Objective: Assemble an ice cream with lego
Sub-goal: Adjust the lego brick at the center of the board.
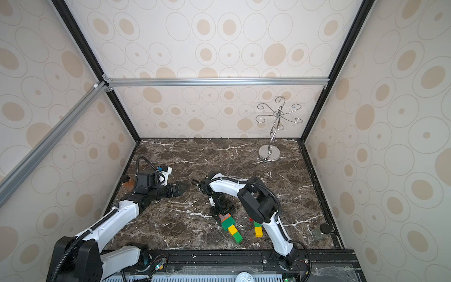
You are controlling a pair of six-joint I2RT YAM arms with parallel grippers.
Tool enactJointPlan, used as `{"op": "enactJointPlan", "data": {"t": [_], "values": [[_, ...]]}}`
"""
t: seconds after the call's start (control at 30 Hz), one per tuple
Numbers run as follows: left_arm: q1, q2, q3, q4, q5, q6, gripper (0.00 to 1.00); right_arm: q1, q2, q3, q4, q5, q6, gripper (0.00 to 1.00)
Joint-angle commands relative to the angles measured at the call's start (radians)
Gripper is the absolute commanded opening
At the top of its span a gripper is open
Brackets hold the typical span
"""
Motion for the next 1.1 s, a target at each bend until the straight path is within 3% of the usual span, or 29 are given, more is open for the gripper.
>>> {"op": "enactJointPlan", "data": {"t": [0.0, 0.17, 0.77, 1.07], "values": [[0.010, 0.004, 0.012, -0.011, 0.014, 0.019, 1.00, -0.002, 0.014, -0.011, -0.021, 0.003, -0.012, 0.14], [0.012, 0.004, 0.010, -0.010, 0.013, 0.017, 1.00, -0.002, 0.011, -0.017, -0.014, 0.010, -0.011, 0.34], [0.013, 0.005, 0.012, -0.008, 0.015, 0.015, 1.00, -0.001, 0.001, -0.030, 0.009, 0.002, -0.019, 0.75], [0.015, 0.006, 0.012, -0.006, 0.014, 0.015, 1.00, 0.001, -0.017, -0.040, 0.019, 0.037, -0.008, 0.83]]}}
